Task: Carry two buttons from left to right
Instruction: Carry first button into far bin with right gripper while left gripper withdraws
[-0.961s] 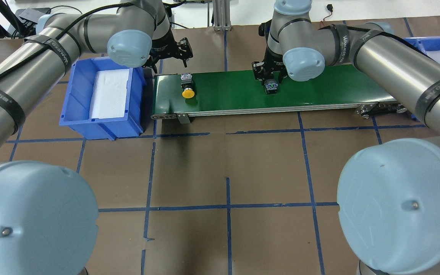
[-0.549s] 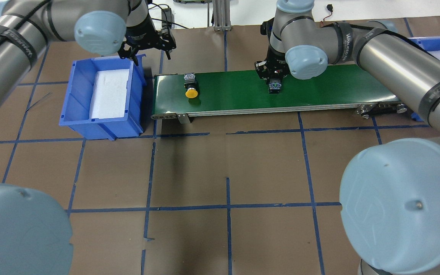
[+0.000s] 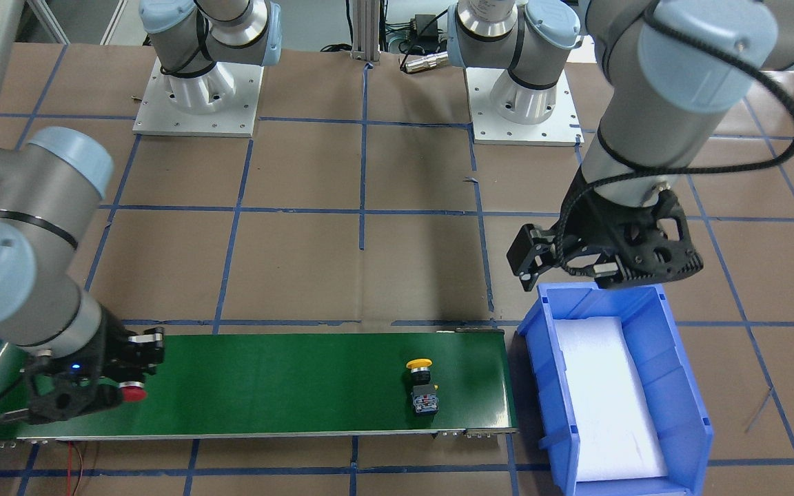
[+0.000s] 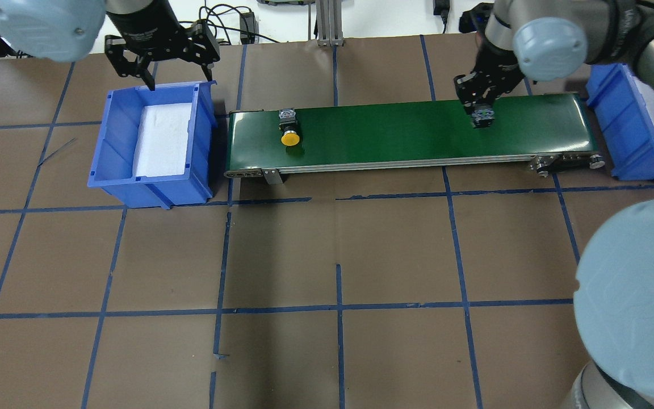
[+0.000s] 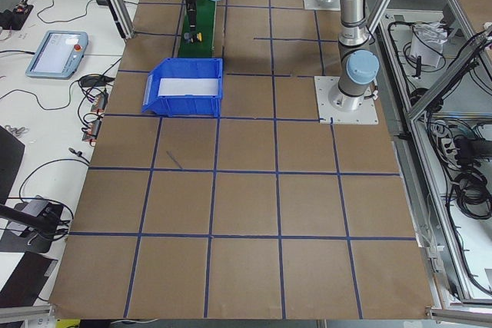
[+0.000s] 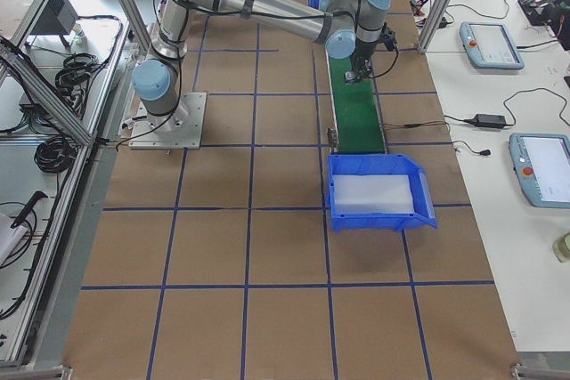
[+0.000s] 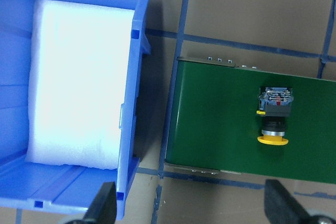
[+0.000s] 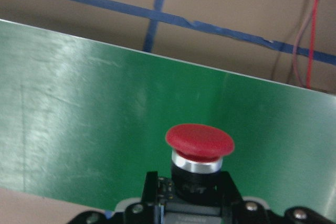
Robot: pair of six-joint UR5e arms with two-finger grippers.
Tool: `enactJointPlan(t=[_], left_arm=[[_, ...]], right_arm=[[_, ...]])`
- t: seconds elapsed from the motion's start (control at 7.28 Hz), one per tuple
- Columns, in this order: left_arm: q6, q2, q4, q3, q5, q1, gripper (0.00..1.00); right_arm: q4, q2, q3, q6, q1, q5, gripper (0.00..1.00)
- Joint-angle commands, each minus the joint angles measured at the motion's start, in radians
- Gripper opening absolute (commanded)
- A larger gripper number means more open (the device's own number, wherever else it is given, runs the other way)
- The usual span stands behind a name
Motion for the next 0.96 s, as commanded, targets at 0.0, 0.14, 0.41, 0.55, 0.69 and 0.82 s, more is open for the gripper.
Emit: enactJointPlan(t=[0.0, 0.14, 0.41, 0.55, 0.69, 0.82], left_arm=[[0.005, 0.073, -0.073, -0.013, 0.051, 0.019, 1.0], [-0.009, 0.078, -0.08, -0.015, 0.052, 0.028, 1.0], [0.006, 0.113, -0.12, -0.03, 0.048, 0.089, 1.0], [0.006, 0.127, -0.122, -0.054, 0.051, 0.094, 1.0], [0.006, 0.132, -0.12, -0.074, 0.049, 0.099, 1.0], [0.006, 0.133, -0.12, -0.082, 0.045, 0.083, 1.0]], right_arm=[[0.051, -0.031, -0.005, -0.213, -0.149, -0.01, 0.07], [0.054, -0.041, -0.017, -0.301, -0.231, -0.057, 0.07], [0.09, -0.025, -0.06, -0.453, -0.394, -0.053, 0.08], [0.09, -0.018, -0.075, -0.487, -0.442, -0.05, 0.08], [0.09, -0.005, -0.088, -0.519, -0.463, -0.048, 0.08], [0.088, 0.007, -0.112, -0.539, -0.485, -0.048, 0.08]])
